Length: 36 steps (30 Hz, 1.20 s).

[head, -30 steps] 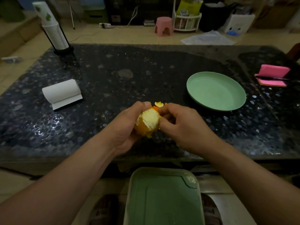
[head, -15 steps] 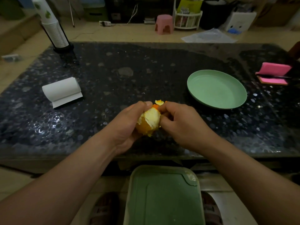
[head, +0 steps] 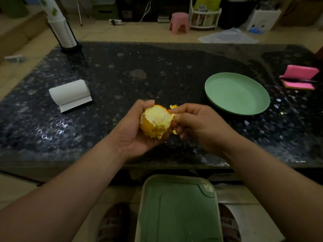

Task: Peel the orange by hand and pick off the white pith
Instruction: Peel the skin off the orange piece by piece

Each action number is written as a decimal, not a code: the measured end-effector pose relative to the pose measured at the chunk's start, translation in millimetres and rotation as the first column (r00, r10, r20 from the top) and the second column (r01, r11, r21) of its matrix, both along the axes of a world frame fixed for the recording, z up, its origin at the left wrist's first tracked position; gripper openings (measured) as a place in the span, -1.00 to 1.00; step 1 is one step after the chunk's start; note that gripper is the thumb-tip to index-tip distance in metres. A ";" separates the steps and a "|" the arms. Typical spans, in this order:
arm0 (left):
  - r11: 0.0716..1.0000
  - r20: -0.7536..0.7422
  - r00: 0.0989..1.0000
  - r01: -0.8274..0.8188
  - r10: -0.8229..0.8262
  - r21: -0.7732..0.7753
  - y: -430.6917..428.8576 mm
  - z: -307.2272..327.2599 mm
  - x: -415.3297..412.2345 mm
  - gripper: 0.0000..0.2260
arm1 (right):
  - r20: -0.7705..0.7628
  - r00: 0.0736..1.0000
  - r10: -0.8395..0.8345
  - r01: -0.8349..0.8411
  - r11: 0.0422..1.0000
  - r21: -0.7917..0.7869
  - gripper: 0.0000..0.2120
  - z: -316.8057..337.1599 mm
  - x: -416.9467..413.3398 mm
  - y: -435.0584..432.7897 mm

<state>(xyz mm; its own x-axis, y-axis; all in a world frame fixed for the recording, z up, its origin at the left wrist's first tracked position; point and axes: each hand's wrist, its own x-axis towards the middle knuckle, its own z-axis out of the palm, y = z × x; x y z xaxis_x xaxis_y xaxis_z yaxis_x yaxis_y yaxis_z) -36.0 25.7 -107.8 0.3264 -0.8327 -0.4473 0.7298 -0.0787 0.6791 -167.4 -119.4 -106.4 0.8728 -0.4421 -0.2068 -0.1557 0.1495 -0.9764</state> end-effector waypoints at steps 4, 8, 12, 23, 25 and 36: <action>0.999 -0.120 0.992 0.018 -0.023 -0.042 1.8 -11.6 7.9 -0.53 | -0.008 1.000 -0.003 0.005 0.960 0.279 -0.76 -4.4 12.5 1.5; 0.998 -0.190 0.982 -0.016 0.005 -0.054 2.7 -16.8 12.9 -0.56 | -0.001 1.000 0.000 0.000 0.859 0.511 -0.72 -9.2 21.5 4.7; 0.996 -0.197 0.978 -0.082 0.072 -0.044 4.5 -20.8 18.7 -0.53 | -0.058 0.994 -0.089 0.105 0.890 0.444 -0.76 -15.2 29.5 3.9; 0.981 -0.099 0.978 -0.180 0.186 0.066 -4.9 -17.4 15.7 -0.64 | -0.176 0.981 -0.082 -0.028 0.836 -0.548 -0.80 -6.4 11.0 1.3; 0.976 -0.077 0.973 -0.215 0.218 0.047 -7.2 -14.5 15.6 -0.70 | -0.151 0.988 -0.017 -0.050 0.902 -0.428 -0.78 1.6 3.7 6.3; 0.994 0.196 0.975 -0.102 0.105 -0.029 -11.7 -1.9 9.7 -0.56 | -0.037 0.999 0.027 -0.036 0.959 -0.282 -0.90 1.4 -7.9 0.1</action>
